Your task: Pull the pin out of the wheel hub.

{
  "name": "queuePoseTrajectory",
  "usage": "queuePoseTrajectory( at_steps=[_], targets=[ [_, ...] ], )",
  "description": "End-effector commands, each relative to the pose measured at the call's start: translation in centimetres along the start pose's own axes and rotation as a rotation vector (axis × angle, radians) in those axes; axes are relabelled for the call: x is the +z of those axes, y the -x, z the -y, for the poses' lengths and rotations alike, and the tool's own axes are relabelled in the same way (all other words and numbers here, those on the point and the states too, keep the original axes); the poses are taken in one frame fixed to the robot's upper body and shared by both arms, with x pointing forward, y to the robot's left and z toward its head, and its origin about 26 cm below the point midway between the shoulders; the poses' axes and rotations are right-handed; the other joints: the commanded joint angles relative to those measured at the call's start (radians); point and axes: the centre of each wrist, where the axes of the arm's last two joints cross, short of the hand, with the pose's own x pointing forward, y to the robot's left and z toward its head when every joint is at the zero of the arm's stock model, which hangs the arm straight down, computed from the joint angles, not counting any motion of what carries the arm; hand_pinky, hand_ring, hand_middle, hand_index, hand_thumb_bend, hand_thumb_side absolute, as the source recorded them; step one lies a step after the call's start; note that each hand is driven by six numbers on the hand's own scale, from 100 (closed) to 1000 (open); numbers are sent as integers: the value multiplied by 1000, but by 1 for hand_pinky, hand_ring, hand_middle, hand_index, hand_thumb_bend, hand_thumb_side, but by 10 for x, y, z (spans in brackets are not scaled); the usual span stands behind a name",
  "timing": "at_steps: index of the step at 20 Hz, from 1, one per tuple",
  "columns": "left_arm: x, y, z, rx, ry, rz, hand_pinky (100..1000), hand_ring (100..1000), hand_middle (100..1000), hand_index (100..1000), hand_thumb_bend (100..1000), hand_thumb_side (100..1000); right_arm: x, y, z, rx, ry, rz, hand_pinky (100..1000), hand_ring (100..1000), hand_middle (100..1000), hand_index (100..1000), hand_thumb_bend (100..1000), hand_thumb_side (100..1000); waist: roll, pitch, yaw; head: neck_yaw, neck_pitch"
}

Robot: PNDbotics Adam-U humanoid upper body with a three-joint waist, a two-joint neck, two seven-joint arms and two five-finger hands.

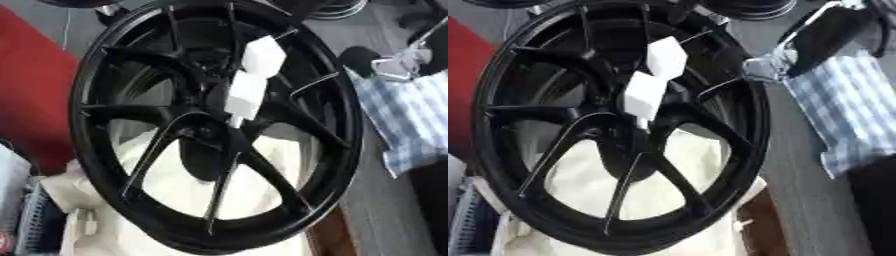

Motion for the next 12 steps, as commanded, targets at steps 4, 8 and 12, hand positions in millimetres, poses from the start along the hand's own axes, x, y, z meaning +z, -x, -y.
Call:
queuePoseTrajectory(
  at_steps=[4,8,12],
  targets=[
    [-5,-10,-2,-6,14,42,706,592,495,684,100,648,-3,13,6,24,-28,-44,955,1000,984,958,159,432,-4,-3,15,-27,-25],
    [-6,-11,-1,-4,16,40,706,591,494,684,100,651,-7,20,8,17,-36,-61,967,1000,997,971,175,434,-7,6,23,-61,-46],
    [-7,-12,0,-1,14,44,706,591,494,684,100,652,-11,27,5,15,-60,-79,985,1000,1000,991,188,459,-6,17,27,-71,-53]
  ],
)
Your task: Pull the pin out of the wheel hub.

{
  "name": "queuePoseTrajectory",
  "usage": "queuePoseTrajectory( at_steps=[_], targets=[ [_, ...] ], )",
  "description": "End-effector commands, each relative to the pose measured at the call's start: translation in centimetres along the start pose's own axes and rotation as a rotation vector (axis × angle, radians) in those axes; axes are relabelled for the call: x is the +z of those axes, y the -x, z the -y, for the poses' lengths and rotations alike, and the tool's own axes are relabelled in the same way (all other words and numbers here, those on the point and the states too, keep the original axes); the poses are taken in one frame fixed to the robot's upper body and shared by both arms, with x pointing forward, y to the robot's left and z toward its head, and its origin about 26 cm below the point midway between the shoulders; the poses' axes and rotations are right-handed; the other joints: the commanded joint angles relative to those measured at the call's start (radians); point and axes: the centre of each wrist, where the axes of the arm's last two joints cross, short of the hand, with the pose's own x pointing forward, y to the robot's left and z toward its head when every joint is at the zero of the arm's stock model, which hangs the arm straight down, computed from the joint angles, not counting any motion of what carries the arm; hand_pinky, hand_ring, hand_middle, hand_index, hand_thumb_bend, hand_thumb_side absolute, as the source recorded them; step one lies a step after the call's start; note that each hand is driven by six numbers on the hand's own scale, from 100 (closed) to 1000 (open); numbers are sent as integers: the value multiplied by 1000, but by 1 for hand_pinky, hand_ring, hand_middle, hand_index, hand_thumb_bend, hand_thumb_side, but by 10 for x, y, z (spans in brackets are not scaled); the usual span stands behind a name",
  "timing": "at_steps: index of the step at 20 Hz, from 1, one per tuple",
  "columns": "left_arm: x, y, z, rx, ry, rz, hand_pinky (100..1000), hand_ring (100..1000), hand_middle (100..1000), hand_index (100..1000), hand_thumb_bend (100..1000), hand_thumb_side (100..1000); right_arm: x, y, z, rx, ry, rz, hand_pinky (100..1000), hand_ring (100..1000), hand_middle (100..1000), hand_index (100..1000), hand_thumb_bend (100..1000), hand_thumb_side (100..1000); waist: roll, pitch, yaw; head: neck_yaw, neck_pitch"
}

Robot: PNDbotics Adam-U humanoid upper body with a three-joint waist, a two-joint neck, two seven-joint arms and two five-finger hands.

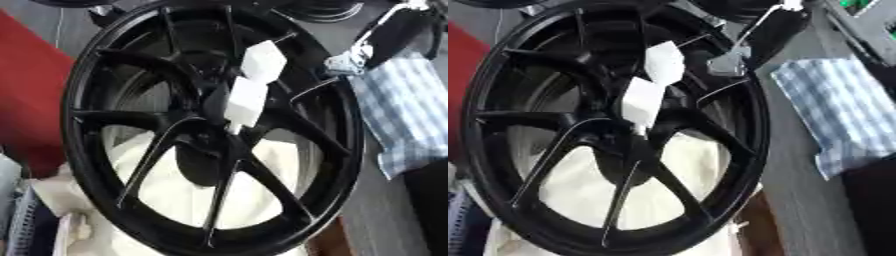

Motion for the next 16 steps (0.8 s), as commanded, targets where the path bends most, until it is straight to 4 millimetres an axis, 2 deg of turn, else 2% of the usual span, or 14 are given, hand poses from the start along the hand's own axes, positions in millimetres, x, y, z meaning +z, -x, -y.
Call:
queuePoseTrajectory(
  at_steps=[1,16],
  targets=[
    [-4,-9,-2,-8,7,37,706,591,494,684,100,653,3,3,5,18,-18,-26,985,1000,1000,991,192,460,7,-10,1,-7,-16],
    [-5,-10,-1,-1,-8,35,706,591,494,683,100,662,0,17,-9,-13,-20,-85,975,1000,1000,965,192,485,-4,25,20,12,-13]
  ],
)
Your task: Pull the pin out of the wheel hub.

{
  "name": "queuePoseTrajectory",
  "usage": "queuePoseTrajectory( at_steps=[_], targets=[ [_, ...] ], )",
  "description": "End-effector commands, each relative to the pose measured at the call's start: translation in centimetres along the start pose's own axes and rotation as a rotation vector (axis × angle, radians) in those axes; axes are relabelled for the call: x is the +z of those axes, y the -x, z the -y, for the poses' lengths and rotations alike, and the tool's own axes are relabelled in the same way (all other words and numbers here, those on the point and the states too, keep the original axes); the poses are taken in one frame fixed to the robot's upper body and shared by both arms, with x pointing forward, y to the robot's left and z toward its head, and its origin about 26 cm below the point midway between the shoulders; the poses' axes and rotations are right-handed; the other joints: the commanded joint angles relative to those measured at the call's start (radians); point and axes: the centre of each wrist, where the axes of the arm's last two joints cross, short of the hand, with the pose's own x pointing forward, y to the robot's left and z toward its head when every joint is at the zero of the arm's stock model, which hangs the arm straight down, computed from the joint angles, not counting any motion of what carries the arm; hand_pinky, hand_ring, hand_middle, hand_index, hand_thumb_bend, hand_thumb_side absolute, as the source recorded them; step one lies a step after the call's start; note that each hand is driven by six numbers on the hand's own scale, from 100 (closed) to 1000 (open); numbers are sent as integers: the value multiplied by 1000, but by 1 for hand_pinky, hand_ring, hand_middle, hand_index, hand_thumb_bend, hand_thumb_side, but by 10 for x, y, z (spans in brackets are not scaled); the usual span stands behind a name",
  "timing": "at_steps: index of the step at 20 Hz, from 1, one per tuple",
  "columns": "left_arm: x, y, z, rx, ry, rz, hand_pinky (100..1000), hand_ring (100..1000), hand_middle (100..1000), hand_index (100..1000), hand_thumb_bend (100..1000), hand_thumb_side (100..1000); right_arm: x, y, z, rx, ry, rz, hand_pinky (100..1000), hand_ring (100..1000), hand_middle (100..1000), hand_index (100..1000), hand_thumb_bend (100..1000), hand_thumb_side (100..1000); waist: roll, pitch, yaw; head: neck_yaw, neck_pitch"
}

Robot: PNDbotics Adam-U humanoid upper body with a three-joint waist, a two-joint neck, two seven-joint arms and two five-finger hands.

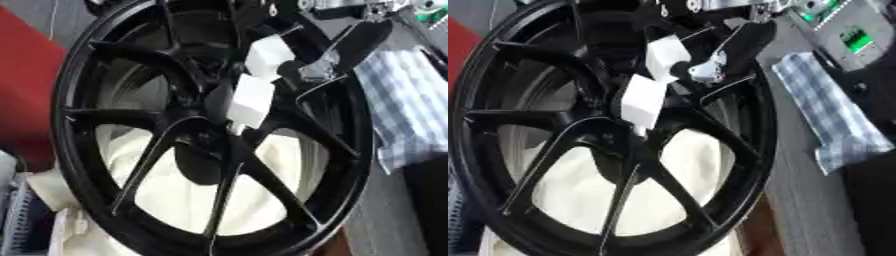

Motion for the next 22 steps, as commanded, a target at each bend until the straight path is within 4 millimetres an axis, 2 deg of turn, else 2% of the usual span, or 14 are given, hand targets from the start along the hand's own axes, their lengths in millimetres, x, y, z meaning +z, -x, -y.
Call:
queuePoseTrajectory(
  at_steps=[1,2,3,12,16,17,19,22],
  targets=[
    [-3,-8,-1,-4,-5,32,706,591,494,683,100,662,7,2,5,24,11,-29,974,1000,1000,963,198,483,3,-14,1,2,-14],
    [-3,-8,-1,-5,-5,32,706,591,494,683,100,662,7,2,4,26,9,-34,974,1000,998,959,232,411,3,-13,2,1,-15],
    [-3,-8,-1,-5,-6,31,706,591,494,683,100,663,7,3,3,26,5,-38,973,1000,994,956,201,479,3,-11,3,1,-16],
    [-3,-8,-1,-2,-7,27,707,591,495,683,100,665,9,6,1,27,2,-54,953,1000,835,836,195,440,4,-9,1,0,-14],
    [-3,-8,-1,0,-8,25,708,592,495,683,100,665,8,7,0,0,26,-50,929,997,706,695,120,379,4,-9,3,-3,-15],
    [-3,-8,-1,1,-7,25,708,592,496,684,100,666,7,6,0,-11,37,-48,914,965,661,649,111,329,4,-9,3,-4,-15],
    [-3,-8,-1,2,-8,23,708,592,496,684,100,667,7,5,1,-28,62,-43,901,937,629,607,100,299,3,-9,5,-6,-15],
    [-2,-8,-1,1,-7,19,708,592,496,684,100,667,6,5,1,-79,105,-31,887,900,600,564,100,327,2,-9,6,-11,-13]
  ],
)
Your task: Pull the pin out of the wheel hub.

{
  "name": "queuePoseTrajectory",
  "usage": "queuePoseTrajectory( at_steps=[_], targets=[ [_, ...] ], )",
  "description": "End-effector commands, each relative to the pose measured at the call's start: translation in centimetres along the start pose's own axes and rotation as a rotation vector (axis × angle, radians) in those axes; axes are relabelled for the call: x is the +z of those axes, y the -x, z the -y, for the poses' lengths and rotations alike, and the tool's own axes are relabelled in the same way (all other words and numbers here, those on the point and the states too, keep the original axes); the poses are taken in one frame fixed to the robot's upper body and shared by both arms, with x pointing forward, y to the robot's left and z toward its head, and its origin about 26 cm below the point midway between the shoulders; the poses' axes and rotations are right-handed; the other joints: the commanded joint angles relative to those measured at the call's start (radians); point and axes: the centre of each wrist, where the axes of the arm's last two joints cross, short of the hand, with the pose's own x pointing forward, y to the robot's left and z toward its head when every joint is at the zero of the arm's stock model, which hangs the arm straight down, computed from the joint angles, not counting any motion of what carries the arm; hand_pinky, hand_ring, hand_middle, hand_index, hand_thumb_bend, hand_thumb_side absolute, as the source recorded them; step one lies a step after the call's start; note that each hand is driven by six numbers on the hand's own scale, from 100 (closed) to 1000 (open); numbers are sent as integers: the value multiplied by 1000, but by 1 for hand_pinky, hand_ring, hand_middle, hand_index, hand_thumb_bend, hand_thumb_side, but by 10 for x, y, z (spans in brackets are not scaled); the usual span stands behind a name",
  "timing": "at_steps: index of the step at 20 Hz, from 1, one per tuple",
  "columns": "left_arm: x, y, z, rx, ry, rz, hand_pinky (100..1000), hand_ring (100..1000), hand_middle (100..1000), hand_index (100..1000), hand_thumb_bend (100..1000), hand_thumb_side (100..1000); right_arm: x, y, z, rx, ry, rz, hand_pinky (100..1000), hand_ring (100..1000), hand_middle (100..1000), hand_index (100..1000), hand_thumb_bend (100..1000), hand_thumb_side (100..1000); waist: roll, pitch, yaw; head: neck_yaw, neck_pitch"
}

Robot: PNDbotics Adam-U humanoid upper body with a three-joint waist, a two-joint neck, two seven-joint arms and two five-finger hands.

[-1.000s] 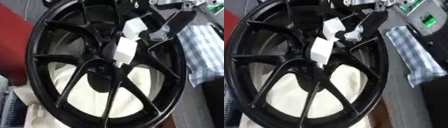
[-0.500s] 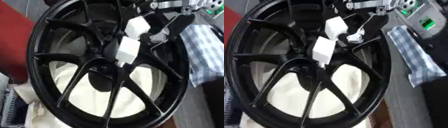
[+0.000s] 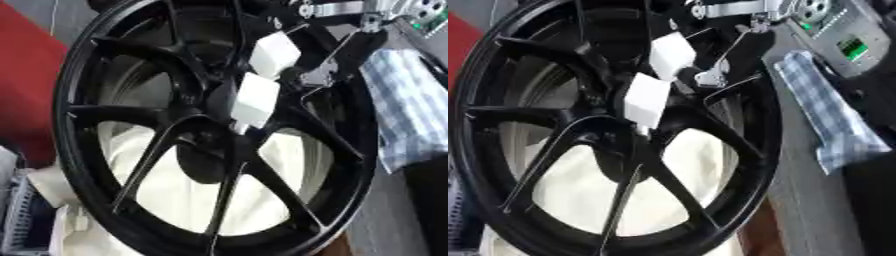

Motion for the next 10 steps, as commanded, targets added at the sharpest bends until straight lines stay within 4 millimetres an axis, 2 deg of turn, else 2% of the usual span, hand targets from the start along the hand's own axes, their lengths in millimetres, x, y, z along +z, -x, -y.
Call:
queuePoseTrajectory(
  at_steps=[1,2,3,4,10],
  targets=[
    [-3,-8,-3,-6,-5,26,708,592,496,684,100,666,5,-3,10,-40,58,4,888,896,598,557,100,352,5,-19,1,-7,-12],
    [-3,-8,-3,-7,-6,26,708,592,496,684,100,666,4,-3,10,-71,65,8,889,894,597,554,100,365,5,-20,1,-8,-10],
    [-3,-8,-4,-8,-7,25,708,592,497,684,100,666,4,-4,11,-99,67,12,889,893,595,550,100,425,5,-21,1,-8,-9],
    [-3,-8,-4,-9,-9,25,708,592,496,684,100,666,5,-6,14,-118,69,16,889,892,593,549,100,375,5,-23,0,-9,-8],
    [-1,-7,-6,-15,-14,18,709,592,497,684,100,662,21,-19,37,-212,114,43,886,884,579,525,119,322,8,-38,-10,-8,1]
  ],
)
